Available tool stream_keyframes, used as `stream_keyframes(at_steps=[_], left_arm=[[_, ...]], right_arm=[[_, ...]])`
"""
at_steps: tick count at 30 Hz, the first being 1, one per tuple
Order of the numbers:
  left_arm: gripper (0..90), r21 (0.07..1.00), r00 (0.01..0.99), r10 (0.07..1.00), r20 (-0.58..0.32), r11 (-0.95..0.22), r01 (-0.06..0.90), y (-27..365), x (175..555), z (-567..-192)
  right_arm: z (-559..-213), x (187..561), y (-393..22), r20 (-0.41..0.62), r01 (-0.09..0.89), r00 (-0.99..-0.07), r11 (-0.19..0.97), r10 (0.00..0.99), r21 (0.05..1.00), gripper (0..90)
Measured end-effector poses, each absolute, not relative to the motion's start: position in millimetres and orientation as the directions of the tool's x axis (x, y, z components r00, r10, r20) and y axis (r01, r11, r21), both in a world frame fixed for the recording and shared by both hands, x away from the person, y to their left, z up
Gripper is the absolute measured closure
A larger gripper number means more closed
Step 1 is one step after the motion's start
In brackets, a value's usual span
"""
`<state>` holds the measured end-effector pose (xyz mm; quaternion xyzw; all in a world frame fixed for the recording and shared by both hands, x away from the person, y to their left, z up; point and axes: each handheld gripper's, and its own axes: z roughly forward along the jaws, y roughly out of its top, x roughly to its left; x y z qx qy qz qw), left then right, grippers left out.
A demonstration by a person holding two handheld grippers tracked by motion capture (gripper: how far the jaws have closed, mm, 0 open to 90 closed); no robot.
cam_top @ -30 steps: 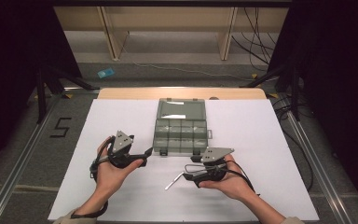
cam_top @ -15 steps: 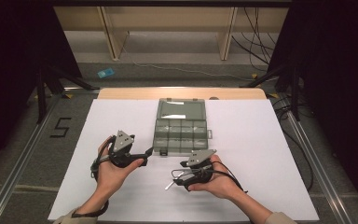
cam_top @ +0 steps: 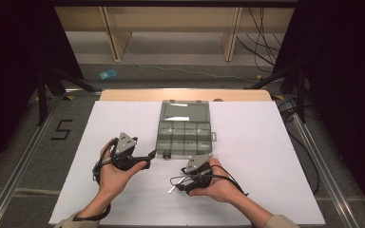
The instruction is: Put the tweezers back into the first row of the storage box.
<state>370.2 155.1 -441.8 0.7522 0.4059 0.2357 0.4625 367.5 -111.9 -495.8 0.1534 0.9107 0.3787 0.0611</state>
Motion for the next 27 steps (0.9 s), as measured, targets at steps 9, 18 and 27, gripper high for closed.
stream_keyframes(at_steps=[9,18,27], left_arm=[[16.3,0.886,0.556,0.830,-0.028,-0.237,0.398,154.6,370.0,-442.5],[16.6,0.885,0.559,0.828,-0.028,-0.239,0.398,154.2,369.9,-442.8],[17.3,0.886,0.565,0.825,-0.024,-0.245,0.395,154.1,370.0,-442.9]], right_arm=[[-493.0,363.4,-110.9,-0.009,0.229,-0.945,0.682,0.327,0.695,54.6],[-490.6,361.4,-110.3,-0.006,0.222,-0.951,0.698,0.309,0.680,74.6],[-490.7,362.4,-110.7,0.011,0.225,-0.955,0.700,0.296,0.678,84.5]])
